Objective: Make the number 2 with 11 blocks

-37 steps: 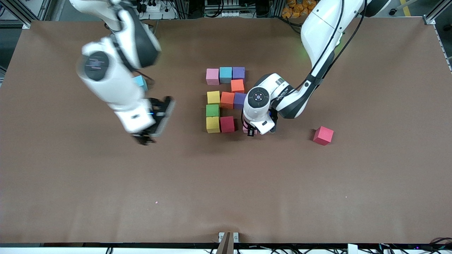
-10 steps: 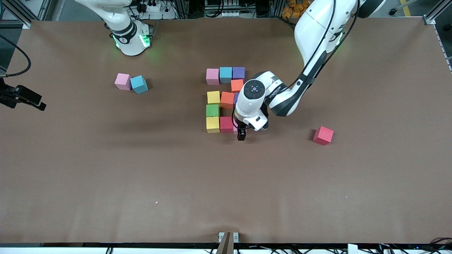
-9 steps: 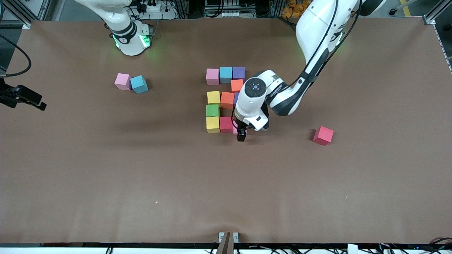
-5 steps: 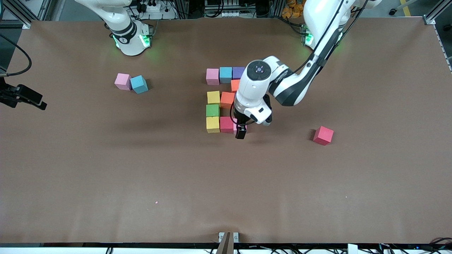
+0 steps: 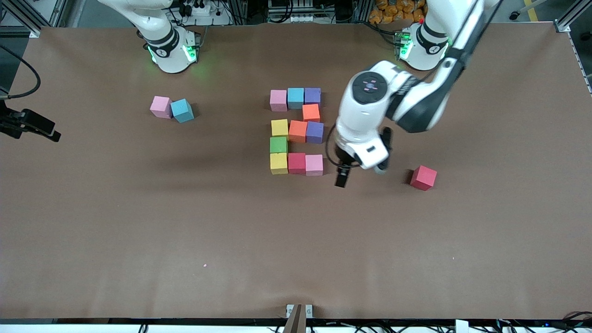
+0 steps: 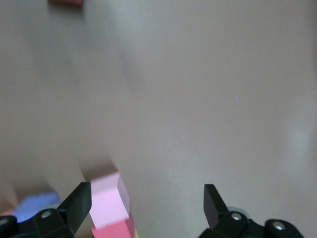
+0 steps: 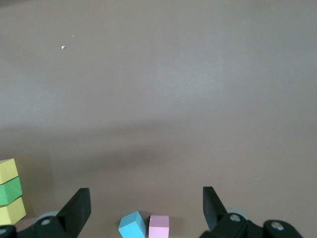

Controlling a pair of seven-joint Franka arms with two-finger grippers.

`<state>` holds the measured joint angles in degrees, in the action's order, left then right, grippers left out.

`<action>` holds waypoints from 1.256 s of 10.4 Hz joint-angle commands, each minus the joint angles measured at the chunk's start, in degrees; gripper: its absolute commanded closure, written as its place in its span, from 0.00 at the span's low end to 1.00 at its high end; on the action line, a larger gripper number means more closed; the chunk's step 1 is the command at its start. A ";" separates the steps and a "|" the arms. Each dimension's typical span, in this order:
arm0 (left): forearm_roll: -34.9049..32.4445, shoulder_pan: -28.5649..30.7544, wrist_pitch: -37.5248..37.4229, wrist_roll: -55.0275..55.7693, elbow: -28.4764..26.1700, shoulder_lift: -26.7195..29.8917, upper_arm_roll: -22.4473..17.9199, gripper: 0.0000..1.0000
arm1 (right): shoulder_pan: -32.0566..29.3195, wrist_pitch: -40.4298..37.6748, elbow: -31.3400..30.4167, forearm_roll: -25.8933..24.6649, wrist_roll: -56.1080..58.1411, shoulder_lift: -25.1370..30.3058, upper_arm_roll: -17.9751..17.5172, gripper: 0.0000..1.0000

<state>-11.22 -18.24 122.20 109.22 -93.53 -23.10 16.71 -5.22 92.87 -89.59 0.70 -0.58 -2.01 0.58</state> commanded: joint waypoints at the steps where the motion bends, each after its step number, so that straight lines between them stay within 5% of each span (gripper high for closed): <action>1: -0.38 4.69 -4.24 -13.79 -0.07 3.05 0.34 0.00 | -0.67 -1.20 0.73 -1.84 -0.29 0.17 -0.84 0.00; 6: -0.29 14.62 -18.45 -46.12 6.77 5.51 0.51 0.00 | -1.38 -3.84 3.09 -1.66 -0.47 0.35 -1.10 0.00; 9: 2.60 20.76 -20.33 -70.29 8.10 8.59 0.69 0.00 | -1.29 -3.49 3.20 -1.49 -0.38 -0.01 -1.19 0.00; 13: 4.19 22.02 -22.70 -78.10 8.02 12.72 0.25 0.00 | -0.15 -2.87 2.93 -1.58 0.06 -1.84 -1.19 0.00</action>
<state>-8.37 3.72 101.39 32.83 -85.02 -12.64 16.69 -5.67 90.25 -87.43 -0.41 -0.58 -2.63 -0.20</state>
